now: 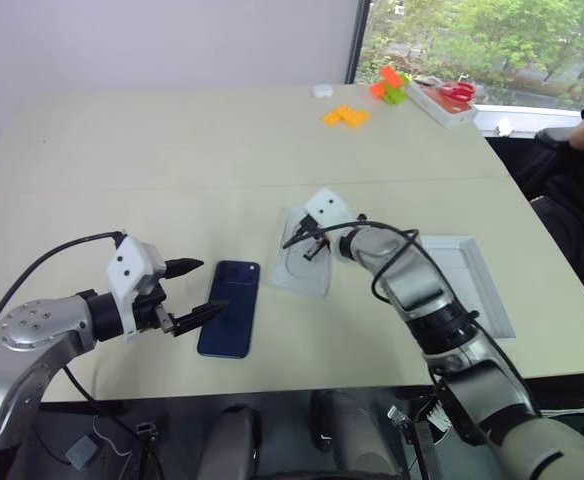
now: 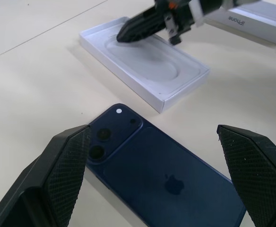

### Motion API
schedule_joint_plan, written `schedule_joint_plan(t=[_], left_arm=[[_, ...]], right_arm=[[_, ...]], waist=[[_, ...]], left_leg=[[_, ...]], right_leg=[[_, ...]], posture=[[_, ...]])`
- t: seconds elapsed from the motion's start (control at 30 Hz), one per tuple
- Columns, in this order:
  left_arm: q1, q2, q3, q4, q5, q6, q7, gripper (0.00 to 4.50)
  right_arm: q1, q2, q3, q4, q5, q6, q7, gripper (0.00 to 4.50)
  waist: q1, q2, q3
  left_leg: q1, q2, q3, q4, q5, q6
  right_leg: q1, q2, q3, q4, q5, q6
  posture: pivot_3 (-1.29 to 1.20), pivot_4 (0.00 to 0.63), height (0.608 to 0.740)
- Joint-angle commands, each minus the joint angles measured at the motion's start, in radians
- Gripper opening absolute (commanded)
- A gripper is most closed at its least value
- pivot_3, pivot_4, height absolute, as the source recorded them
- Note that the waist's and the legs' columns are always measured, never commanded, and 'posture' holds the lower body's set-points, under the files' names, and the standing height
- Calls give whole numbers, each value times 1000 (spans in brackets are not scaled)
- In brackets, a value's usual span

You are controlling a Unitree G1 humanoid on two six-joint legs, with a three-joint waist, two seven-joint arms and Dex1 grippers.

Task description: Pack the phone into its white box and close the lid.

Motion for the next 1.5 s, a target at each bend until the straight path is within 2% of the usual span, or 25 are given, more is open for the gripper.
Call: schedule_joint_plan(t=[0.03,0.23,0.5,0.83,1.03,1.23,1.43,1.5], left_arm=[[1,3,30,-12,0,-3,-1,4500],[-5,-2,22,-7,4,-6,1,4500],[-6,-8,22,-10,7,-4,3,4500],[-10,-11,20,-5,13,-6,3,4500],[-17,-12,38,20,26,-20,6,4500],[-9,-35,73,54,33,-25,30,4500],[22,-44,104,70,34,-12,41,4500],[33,-45,125,80,-8,63,69,4500]], right_arm=[[27,-51,-10,-188,69,77,107,25],[65,-145,96,-297,70,138,200,25],[83,-182,171,-241,24,136,208,25],[72,-192,147,-282,32,104,244,25],[13,-180,89,-298,49,113,247,25],[39,-268,87,-358,62,10,337,25],[26,-204,95,-261,35,3,283,25],[20,-189,89,-247,29,-12,273,25]], waist=[[1,0,0],[0,0,0],[1,-1,0],[3,-1,-1],[-1,-1,0],[3,-1,0],[-1,-1,0],[0,-1,0]], left_leg=[[0,0,0,0,0,0],[1,0,0,0,0,0],[1,0,0,0,0,0],[1,0,0,0,0,0],[1,0,0,0,0,0],[0,0,0,0,0,0],[1,0,1,0,0,0],[1,0,0,0,0,0]], right_leg=[[0,0,0,0,0,0],[0,0,0,0,-2,-3],[0,1,0,0,-2,-3],[1,0,0,0,-2,-3],[0,1,0,0,-2,-3],[0,0,-1,0,-1,-2],[1,0,0,0,-2,-3],[0,1,0,0,-2,-2]], posture=[[0,150,726],[0,150,726],[0,150,726],[0,150,726],[0,150,726],[0,150,726],[0,150,726],[0,150,726]])
